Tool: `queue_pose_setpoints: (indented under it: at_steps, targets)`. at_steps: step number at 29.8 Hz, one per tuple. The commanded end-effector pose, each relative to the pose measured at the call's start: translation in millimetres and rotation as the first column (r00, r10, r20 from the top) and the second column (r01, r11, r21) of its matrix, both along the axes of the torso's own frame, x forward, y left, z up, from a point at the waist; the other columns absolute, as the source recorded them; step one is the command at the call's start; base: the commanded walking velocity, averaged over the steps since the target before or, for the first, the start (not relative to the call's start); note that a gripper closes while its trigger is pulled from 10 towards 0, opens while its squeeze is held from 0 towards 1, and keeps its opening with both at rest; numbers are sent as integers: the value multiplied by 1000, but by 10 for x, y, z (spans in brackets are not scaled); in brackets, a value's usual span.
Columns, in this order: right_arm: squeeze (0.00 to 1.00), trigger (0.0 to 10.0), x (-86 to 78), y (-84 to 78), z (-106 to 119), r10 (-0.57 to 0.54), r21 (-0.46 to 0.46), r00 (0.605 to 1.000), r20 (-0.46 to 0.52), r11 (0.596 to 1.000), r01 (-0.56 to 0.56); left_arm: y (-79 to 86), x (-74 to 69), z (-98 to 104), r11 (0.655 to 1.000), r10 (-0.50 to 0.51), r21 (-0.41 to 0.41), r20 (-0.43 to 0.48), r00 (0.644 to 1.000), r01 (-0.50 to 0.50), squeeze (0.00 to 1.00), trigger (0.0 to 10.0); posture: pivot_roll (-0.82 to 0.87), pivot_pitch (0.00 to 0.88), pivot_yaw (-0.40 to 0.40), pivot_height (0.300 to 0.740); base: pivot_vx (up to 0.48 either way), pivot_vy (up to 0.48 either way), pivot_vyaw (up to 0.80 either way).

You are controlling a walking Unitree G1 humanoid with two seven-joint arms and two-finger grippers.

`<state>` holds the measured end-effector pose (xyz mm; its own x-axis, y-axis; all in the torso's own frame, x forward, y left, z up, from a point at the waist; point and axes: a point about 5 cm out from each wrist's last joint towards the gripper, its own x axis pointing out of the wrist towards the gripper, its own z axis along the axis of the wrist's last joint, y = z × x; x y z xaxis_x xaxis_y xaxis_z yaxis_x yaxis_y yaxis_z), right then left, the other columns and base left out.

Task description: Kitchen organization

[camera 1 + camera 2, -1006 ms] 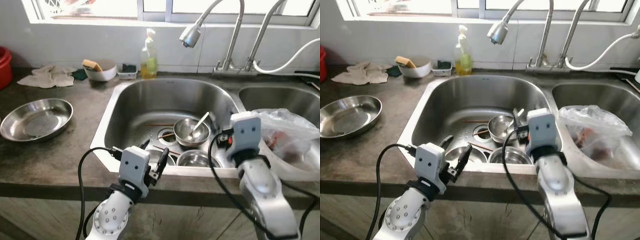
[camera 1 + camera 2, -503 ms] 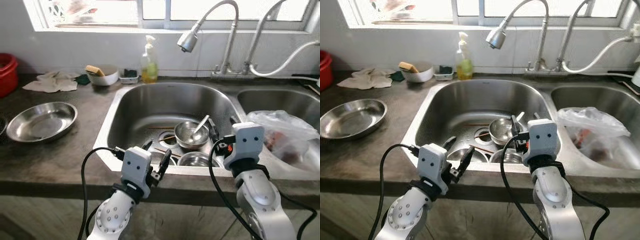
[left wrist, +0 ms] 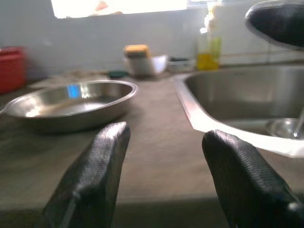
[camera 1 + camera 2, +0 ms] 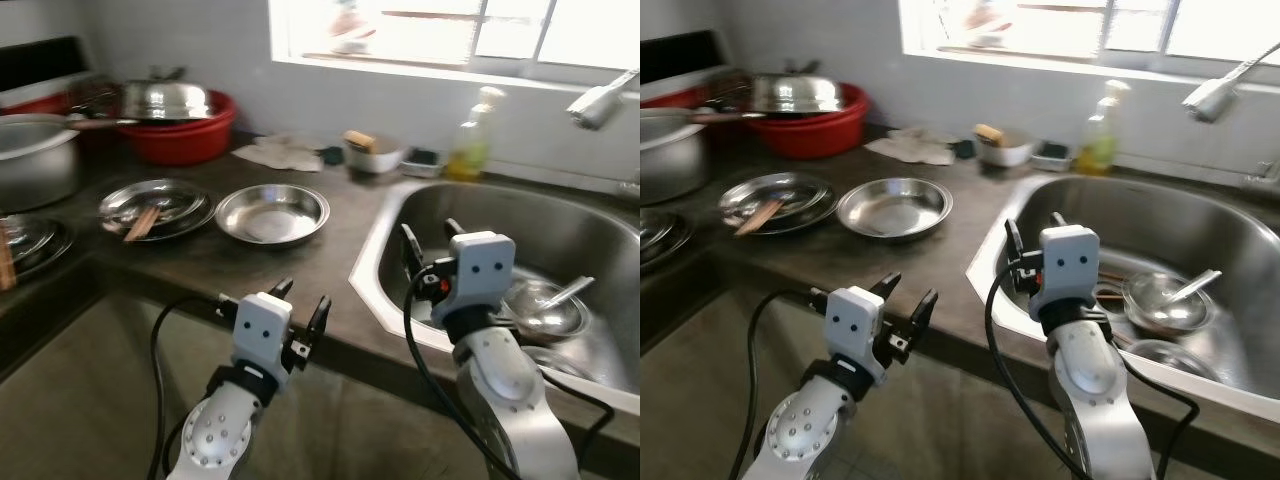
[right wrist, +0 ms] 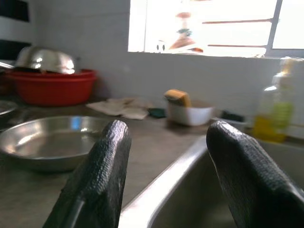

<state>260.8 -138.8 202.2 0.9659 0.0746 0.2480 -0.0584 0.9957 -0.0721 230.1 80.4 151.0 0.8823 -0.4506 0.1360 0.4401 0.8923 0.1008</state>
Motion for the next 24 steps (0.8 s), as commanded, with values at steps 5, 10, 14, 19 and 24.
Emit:
queue_pose_setpoints:
  at_steps: [5, 10, 14, 19, 24]
  targets:
    - [0, 10000, 28, 17, 35, 4, 12, 1000, -4, 1000, -4, 7, 20, 20, 1000, 5, 15, 12, 1000, -5, 0, 10000, 26, 0, -43, 740, 0, 337, 800]
    - [0, 10000, 58, 0, 44, -1, 30, 1000, -10, 1000, 1, 3, 15, 16, 1000, 12, 20, 11, 1000, -12, 0, 10000, 27, 0, -46, 740, 0, 0, 0]
    - [0, 10000, 68, 0, 44, -1, 30, 1000, -12, 1000, 1, 5, 19, 15, 1000, 15, 24, 12, 1000, -15, 0, 10000, 26, 0, -46, 740, 0, 0, 0]
    - [0, 10000, 89, 2, 57, 1, 34, 1000, -14, 999, -1, -3, 22, 11, 999, 17, 38, 13, 1000, -18, 0, 10000, 25, 0, -49, 740, 0, 0, 0]
    - [0, 10000, 111, -7, 69, 6, 32, 1000, -15, 999, -5, -6, 25, 7, 999, 21, 40, 15, 1000, -22, 0, 10000, 26, 0, -52, 740, 0, 0, 0]
